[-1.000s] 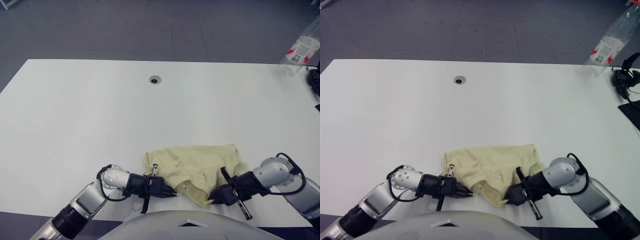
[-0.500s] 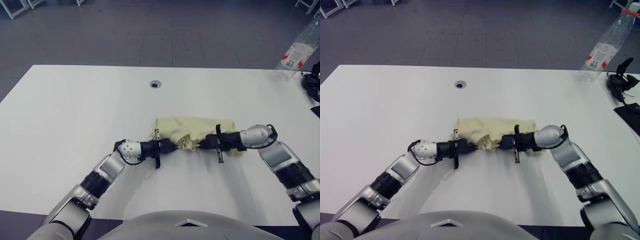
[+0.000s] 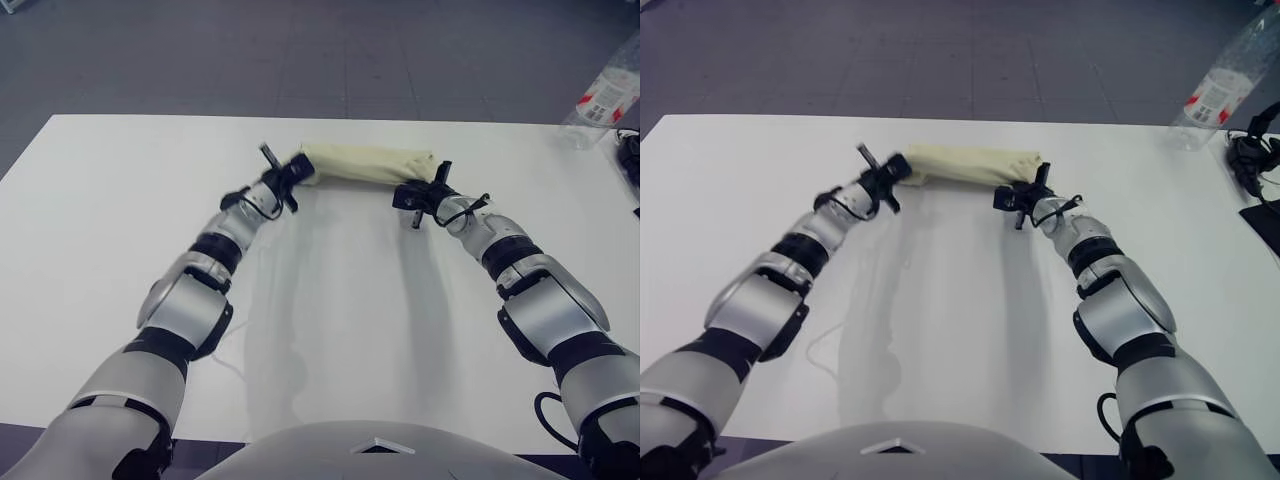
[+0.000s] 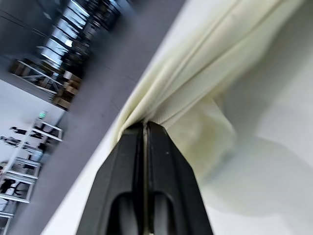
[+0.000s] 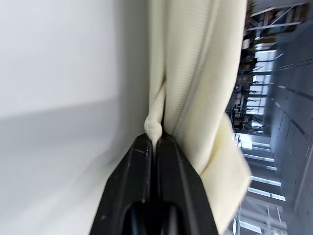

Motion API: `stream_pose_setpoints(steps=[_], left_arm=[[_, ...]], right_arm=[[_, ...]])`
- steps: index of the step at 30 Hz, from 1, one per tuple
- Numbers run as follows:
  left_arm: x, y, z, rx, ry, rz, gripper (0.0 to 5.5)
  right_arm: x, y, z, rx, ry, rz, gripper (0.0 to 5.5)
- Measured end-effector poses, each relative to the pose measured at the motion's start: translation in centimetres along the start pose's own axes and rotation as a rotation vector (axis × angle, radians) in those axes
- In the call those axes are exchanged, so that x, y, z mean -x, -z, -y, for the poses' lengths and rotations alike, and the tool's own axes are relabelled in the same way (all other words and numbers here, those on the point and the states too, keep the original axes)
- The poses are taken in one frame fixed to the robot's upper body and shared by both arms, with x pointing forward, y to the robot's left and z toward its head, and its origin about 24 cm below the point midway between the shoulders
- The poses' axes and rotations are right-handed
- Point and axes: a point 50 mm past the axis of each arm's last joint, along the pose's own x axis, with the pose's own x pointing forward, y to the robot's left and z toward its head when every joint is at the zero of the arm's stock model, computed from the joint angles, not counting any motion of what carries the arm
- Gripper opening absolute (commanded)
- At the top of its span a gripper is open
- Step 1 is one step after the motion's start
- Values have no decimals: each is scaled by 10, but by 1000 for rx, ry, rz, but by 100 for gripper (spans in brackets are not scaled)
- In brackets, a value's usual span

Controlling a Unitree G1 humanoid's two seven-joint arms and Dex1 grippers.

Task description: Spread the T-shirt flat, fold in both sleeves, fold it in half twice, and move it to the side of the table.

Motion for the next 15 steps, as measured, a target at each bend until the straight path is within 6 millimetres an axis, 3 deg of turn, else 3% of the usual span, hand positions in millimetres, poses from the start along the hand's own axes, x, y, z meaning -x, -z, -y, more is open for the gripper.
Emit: stream_pose_setpoints(steps=[2,6,9,12,15], left_arm=[[5,-7,-21,3,-43,90,0],[18,-20,-28,4,45,242,0],[42,-23,-19,28,204,352,0],[87,-10,-3,43,433,388,0],[140,9,25,46,690,350,0]], right_arm=[[16,-4,26,-57,31,132,2],[61,4,52,-70,44,259,2],[104,20,42,-96,-50,288,2],[148,34,17,-142,-214,296,2],[182,32,-15,-203,-399,334,2]])
